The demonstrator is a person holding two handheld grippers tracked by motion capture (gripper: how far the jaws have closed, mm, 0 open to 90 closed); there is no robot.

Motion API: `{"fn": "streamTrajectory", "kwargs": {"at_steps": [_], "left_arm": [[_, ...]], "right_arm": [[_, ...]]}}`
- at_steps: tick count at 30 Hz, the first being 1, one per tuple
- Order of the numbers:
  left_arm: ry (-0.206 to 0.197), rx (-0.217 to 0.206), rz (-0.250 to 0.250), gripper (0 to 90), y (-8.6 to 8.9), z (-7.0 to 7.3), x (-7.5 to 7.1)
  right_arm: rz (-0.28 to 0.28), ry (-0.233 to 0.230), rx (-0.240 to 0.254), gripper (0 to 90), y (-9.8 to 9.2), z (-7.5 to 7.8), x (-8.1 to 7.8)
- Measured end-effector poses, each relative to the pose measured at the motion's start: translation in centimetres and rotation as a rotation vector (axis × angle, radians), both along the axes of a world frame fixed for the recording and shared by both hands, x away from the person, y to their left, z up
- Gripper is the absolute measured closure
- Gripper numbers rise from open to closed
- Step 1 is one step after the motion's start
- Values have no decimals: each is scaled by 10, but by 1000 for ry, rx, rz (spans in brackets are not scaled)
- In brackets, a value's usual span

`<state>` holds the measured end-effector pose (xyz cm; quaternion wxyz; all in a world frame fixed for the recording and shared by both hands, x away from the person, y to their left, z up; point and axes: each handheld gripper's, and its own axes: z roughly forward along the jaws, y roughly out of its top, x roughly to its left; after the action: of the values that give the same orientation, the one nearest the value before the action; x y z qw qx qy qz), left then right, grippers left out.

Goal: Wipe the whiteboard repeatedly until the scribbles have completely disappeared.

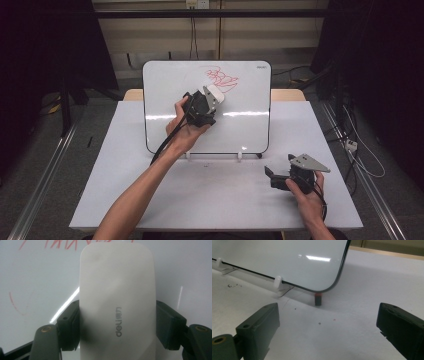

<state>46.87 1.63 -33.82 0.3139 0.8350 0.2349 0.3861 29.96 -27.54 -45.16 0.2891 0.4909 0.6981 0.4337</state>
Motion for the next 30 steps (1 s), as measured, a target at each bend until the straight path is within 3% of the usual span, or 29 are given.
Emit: {"fn": "streamTrajectory", "kwargs": {"at_steps": [6,9,19,22,26,30], "left_arm": [[11,-31,41,310,20,16,14],[24,-75,69,310,33,23,22],[41,-118,129,310,66,42,41],[37,-116,139,310,72,46,43],[44,-148,168,310,78,49,46],[33,-138,183,310,73,49,45]], "right_arm": [[-1,0,2,44,-1,0,0],[2,-1,1,44,-1,0,0],[2,-1,0,44,0,0,0],[1,0,0,44,-1,0,0],[-1,1,3,44,-1,0,0],[-2,0,3,44,-1,0,-1]]}}
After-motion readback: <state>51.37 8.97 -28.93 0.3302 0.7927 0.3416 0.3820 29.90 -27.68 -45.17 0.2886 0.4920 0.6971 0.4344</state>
